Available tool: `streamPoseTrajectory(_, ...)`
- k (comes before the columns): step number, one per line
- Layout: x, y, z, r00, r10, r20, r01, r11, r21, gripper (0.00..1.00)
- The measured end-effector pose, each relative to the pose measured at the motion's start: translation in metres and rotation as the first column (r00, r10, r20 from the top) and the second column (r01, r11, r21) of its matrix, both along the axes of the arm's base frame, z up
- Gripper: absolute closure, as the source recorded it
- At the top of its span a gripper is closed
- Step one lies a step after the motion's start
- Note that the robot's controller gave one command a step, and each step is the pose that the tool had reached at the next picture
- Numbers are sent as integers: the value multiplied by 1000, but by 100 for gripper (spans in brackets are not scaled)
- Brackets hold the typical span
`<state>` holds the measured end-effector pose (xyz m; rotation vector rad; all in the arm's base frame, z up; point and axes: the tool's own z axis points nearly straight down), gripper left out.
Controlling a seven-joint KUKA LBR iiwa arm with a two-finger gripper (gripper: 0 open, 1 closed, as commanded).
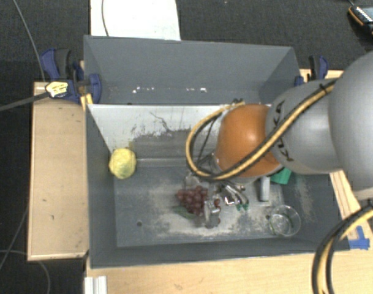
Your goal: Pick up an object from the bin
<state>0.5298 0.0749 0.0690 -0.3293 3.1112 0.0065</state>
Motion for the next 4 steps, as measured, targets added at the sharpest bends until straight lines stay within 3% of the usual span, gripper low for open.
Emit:
streamPoseTrajectory(1,13,0,6,1000,20,16,-20,1000,3,100)
streamPoseTrajectory(2,13,0,6,1000,20,16,-20,1000,3,100)
streamPoseTrajectory(3,41,-31,63,995,92,26,-92,996,0,100)
streamPoseTrajectory(4,37,-27,76,996,87,6,-87,996,2,100)
